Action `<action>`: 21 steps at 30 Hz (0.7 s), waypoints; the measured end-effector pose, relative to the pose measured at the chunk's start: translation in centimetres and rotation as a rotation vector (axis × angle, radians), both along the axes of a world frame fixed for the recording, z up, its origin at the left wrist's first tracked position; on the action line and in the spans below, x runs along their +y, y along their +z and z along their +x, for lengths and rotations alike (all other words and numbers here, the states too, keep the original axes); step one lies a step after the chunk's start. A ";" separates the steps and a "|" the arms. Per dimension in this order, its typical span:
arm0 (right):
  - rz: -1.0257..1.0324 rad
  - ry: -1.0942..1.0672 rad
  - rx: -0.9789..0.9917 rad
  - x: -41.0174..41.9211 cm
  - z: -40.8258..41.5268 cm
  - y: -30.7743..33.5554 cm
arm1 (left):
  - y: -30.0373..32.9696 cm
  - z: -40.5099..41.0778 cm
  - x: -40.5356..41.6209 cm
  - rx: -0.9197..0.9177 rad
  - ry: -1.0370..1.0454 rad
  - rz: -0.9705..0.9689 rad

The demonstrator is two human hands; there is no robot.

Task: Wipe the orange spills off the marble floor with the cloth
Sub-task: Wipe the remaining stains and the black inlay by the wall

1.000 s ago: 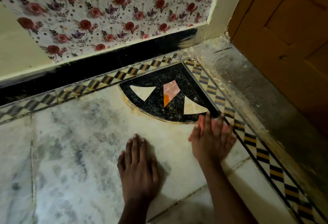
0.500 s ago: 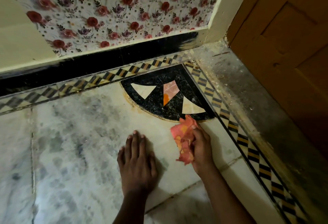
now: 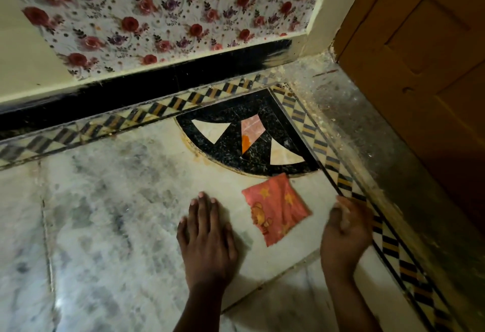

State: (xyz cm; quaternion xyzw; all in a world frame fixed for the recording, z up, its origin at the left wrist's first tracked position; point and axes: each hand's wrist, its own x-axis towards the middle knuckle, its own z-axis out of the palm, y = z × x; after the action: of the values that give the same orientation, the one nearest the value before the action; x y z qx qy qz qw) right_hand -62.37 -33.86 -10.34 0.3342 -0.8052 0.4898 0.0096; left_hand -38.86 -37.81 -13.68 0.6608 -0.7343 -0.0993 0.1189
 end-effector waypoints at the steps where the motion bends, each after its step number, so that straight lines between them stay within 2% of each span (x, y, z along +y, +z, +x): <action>1: 0.061 0.153 0.052 -0.6 0.9 -0.4 | 0.0 0.0 0.0 -0.007 0.002 -0.001; 4: 0.343 0.514 0.172 -3.1 4.9 -1.8 | 0.3 0.1 0.1 0.018 -0.009 -0.009; 6: 0.487 0.504 0.428 -5.1 6.5 -3.9 | 0.4 0.0 0.0 0.021 -0.014 -0.012; 7: 0.525 0.458 0.486 -6.3 6.9 -4.4 | 0.3 -0.1 -0.1 0.026 -0.015 -0.008; 10: 0.563 0.378 0.479 -9.6 7.4 -4.7 | -0.2 0.0 -0.3 0.011 -0.021 -0.012; 12: 0.556 0.476 0.546 -9.1 7.6 -4.7 | -0.3 0.2 -0.3 0.009 -0.024 -0.017; 15: 0.564 0.596 0.631 -4.1 6.7 -4.7 | 0.1 0.3 -0.2 0.041 -0.046 -0.011; 18: 0.632 0.449 0.555 -1.5 4.9 -4.2 | 0.9 0.9 -0.4 0.128 -0.030 0.047; 21: 0.662 0.253 0.413 -6.0 5.3 -4.3 | 1.3 3.0 -3.8 0.145 -0.193 0.041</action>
State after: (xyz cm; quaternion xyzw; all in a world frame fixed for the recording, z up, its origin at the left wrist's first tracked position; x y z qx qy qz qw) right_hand -57.02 -39.86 -14.61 0.5067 -0.8531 0.1244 0.0027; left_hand -35.84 -41.62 -12.40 0.5806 -0.7817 -0.1728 0.1483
